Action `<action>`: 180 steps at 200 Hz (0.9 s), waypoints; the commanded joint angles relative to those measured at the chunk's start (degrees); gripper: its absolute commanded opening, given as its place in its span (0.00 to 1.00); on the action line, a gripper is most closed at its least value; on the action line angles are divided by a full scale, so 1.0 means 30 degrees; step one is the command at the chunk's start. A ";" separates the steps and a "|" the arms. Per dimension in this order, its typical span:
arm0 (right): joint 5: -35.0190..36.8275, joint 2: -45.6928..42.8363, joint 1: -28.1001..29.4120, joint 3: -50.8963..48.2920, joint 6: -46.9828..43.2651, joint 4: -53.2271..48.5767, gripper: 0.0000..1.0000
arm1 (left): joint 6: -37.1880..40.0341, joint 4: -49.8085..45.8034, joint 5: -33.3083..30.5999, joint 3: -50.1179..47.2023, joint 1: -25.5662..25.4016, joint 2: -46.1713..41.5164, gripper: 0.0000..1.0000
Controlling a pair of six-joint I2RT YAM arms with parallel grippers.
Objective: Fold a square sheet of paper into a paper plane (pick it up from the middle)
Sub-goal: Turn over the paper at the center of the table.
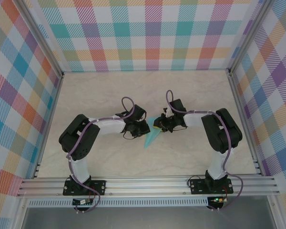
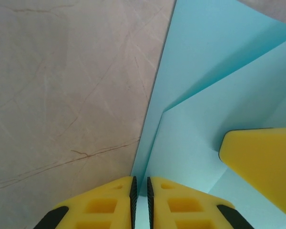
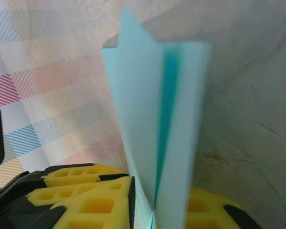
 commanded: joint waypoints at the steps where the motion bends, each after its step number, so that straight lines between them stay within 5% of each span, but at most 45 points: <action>1: -0.0775 0.0085 0.0159 0.0517 -0.0892 0.0228 0.12 | -0.0302 0.0499 0.0187 -0.0466 0.0330 -0.1250 0.17; 50: 0.1239 -0.2846 0.0183 0.1815 -0.3999 -0.4613 0.03 | 0.0255 -0.0786 -0.2593 -0.2748 0.0301 -0.6561 0.24; 105: 0.7825 -0.6226 0.0592 0.4653 -0.7260 -1.3328 0.05 | 0.0356 -0.3273 -0.5650 -0.5580 0.0335 -1.2261 0.30; 180: 1.6743 -0.6312 0.2692 0.8566 -0.7127 -2.1256 0.07 | 0.0167 -0.3298 -0.6797 -0.6954 0.0431 -1.3695 0.40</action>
